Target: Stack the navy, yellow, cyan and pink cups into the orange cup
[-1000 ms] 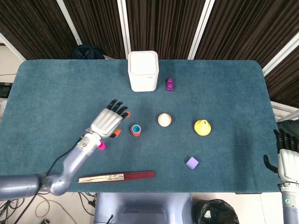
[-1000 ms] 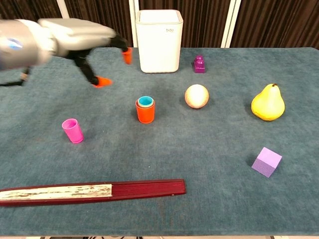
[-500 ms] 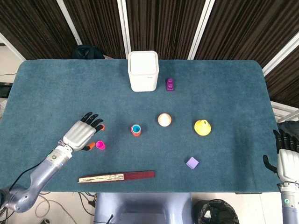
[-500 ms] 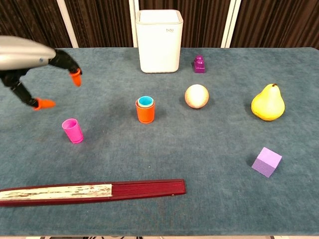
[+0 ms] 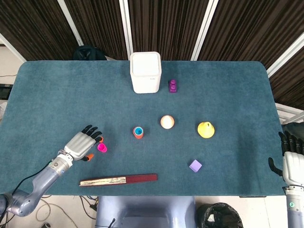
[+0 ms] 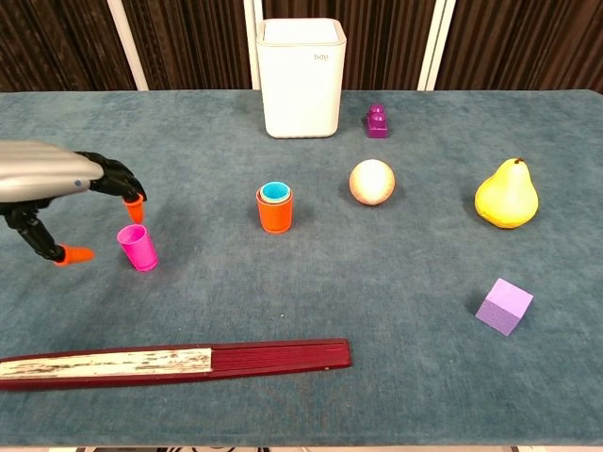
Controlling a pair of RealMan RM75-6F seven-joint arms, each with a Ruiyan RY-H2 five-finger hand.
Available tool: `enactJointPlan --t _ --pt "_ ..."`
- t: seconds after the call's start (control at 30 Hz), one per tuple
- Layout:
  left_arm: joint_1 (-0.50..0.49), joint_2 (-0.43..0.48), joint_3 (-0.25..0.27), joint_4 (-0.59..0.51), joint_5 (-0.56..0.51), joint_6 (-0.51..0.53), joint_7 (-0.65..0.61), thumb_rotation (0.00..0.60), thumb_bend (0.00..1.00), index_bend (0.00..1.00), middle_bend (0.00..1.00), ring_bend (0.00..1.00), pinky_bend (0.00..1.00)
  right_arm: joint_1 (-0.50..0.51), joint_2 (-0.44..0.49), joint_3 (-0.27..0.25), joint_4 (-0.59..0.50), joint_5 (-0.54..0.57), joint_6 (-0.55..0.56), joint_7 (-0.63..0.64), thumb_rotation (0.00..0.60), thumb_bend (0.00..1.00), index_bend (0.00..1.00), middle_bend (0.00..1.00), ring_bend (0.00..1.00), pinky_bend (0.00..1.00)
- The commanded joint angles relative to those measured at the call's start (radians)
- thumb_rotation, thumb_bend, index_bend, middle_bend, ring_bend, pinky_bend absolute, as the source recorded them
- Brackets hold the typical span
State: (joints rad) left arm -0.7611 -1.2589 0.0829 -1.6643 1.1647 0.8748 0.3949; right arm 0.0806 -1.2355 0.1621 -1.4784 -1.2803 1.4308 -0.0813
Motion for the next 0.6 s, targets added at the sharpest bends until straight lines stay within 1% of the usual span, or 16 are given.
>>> enactJointPlan --t 0.03,0.1,0.3,0.5,0.6 --pt "-0.003 -0.025 -0.005 0.024 0.010 -0.004 0.002 0.600 0.29 0.30 0.14 0.00 0.00 -0.001 0.001 0.001 0.000 0.001 0.002 0.001 0.600 0.43 0.06 0.00 0.04 0.00" --pt "-0.003 -0.050 -0.012 0.045 0.016 -0.002 0.006 0.600 0.29 0.30 0.14 0.00 0.00 -0.001 0.002 0.002 0.000 0.002 0.001 0.003 0.600 0.43 0.06 0.00 0.04 0.00" --pt "0.001 -0.081 -0.022 0.073 0.028 0.014 0.019 0.600 0.29 0.32 0.15 0.00 0.00 -0.001 0.003 0.003 0.002 0.003 0.001 0.007 0.600 0.43 0.06 0.00 0.04 0.00" --pt "0.002 -0.096 -0.026 0.083 0.028 0.012 0.032 0.600 0.30 0.40 0.16 0.00 0.00 0.001 0.001 0.001 0.003 0.003 -0.006 0.009 0.600 0.43 0.06 0.00 0.04 0.00" --pt "0.003 -0.099 -0.027 0.088 0.027 0.014 0.041 0.600 0.30 0.42 0.16 0.00 0.00 0.001 0.001 0.002 0.004 0.004 -0.006 0.010 0.600 0.43 0.06 0.00 0.04 0.00"
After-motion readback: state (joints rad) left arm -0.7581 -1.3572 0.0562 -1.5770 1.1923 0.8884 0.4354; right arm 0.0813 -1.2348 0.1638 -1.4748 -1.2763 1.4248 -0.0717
